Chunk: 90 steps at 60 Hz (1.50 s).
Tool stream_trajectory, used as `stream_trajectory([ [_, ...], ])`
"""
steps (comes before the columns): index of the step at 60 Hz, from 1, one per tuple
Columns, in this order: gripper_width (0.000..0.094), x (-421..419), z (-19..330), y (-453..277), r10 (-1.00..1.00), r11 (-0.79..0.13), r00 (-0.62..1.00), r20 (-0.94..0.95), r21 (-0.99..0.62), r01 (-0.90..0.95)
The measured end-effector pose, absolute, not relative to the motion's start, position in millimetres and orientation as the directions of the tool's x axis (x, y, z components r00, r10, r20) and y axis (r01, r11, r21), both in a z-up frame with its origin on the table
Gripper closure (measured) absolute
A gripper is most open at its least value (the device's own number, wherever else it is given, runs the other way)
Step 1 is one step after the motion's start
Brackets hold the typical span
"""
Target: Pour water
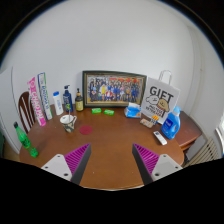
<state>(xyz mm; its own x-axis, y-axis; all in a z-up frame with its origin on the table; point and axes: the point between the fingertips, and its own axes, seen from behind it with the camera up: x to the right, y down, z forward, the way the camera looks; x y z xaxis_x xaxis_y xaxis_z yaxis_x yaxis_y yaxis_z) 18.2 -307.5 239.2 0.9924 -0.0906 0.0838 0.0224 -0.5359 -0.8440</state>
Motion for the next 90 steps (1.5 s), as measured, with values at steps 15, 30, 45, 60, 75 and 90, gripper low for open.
stream_trajectory([
  [15, 0.0078, -37, 218, -324, -0.041, -0.552, 0.995, 0.093, -0.832, 0.055],
  [30, 0.0074, -181, 177, -350, 0.077, -0.569, 0.997, 0.019, -0.82, 0.06],
  [45, 0.0078, -345, 139, -341, 0.172, -0.542, 0.984, -0.039, -0.838, 0.062],
  [60, 0.0078, -436, 114, -274, 0.167, -0.442, 0.984, -0.064, -0.897, 0.016],
  [75, 0.044, -448, 101, -219, 0.095, -0.343, 0.995, -0.026, -0.939, 0.008],
  [90, 0.0623, -451, 110, -215, 0.095, -0.307, 0.995, -0.022, -0.952, 0.009],
])
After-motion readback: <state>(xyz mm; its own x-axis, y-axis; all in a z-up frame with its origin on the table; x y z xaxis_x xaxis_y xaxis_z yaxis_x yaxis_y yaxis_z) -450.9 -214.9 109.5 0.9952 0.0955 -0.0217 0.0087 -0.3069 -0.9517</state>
